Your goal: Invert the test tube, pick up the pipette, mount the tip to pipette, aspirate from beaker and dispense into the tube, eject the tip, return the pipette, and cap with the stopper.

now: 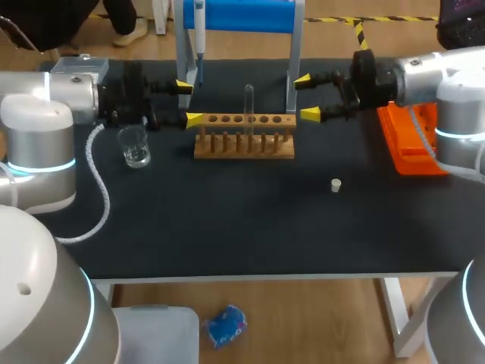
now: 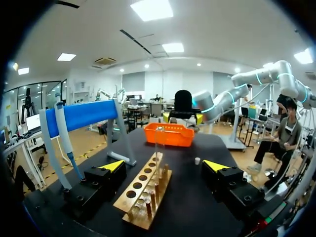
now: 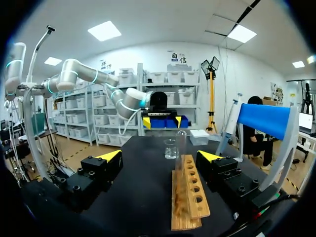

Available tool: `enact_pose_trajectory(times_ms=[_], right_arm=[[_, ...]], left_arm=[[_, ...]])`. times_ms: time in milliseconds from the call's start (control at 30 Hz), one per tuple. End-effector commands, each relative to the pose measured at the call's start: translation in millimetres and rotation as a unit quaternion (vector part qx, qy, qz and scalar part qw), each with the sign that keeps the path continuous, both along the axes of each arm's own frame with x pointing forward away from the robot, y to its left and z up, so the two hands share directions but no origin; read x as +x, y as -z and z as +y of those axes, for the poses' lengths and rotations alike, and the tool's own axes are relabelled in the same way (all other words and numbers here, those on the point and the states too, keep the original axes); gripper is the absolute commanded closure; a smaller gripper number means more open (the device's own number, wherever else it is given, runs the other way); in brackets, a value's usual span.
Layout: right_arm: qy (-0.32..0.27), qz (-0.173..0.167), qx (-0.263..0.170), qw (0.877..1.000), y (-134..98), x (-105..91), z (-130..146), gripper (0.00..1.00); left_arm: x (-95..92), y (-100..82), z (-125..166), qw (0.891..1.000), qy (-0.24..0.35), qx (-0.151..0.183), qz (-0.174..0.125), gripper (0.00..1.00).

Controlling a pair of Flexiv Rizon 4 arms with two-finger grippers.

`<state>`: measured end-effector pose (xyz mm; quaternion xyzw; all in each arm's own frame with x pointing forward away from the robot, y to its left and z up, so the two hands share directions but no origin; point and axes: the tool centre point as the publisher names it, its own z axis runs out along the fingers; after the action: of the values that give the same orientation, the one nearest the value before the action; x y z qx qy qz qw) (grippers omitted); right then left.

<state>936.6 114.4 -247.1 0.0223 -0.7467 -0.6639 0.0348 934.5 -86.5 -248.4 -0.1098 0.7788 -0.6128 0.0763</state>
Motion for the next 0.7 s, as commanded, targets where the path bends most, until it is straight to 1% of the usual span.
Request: enact_pose_trajectory(times_ms=[33,300,333,400,433,500,633,700], right_arm=[[-0.007,0.001,0.002,1.0,3.6,8.4,3.8,0.0],[-0.007,0.001,0.002,1.0,3.6,8.4,3.8,0.0],[-0.007,0.001,0.002,1.0,3.6,8.4,3.8,0.0],[-0.007,-0.001,0.001,1.0,9.3,10.7,13.2,0.0],[-0.006,-0.001,-0.004,1.0,13.3,12.4,17.9,0.0],[-0.007,0.006,0.014,1.0,19.4,16.1,26.0,0.0],[-0.016,0.004,0.022,1.0,25.7,22.5,42.7,0.0],[-0.023,0.0,0.018,1.0,27.2,24.6,50.9,0.0]], left_arm=[[0.2,1.2,-3.7,1.0,-0.004,-0.001,-0.002,0.0],[0.2,1.2,-3.7,1.0,-0.004,-0.001,-0.002,0.0],[1.4,2.2,-4.2,1.0,-0.001,-0.005,0.0,0.0],[3.5,4.3,-7.7,1.0,0.0,-0.006,-0.003,0.0],[3.9,5.2,-10.1,1.0,0.004,-0.013,-0.001,0.0],[2.8,6.5,-15.0,1.0,0.008,-0.016,-0.002,0.0],[2.0,9.3,-18.4,1.0,0.012,-0.021,0.004,0.0],[2.0,9.3,-18.4,1.0,0.012,-0.021,0.004,0.0]])
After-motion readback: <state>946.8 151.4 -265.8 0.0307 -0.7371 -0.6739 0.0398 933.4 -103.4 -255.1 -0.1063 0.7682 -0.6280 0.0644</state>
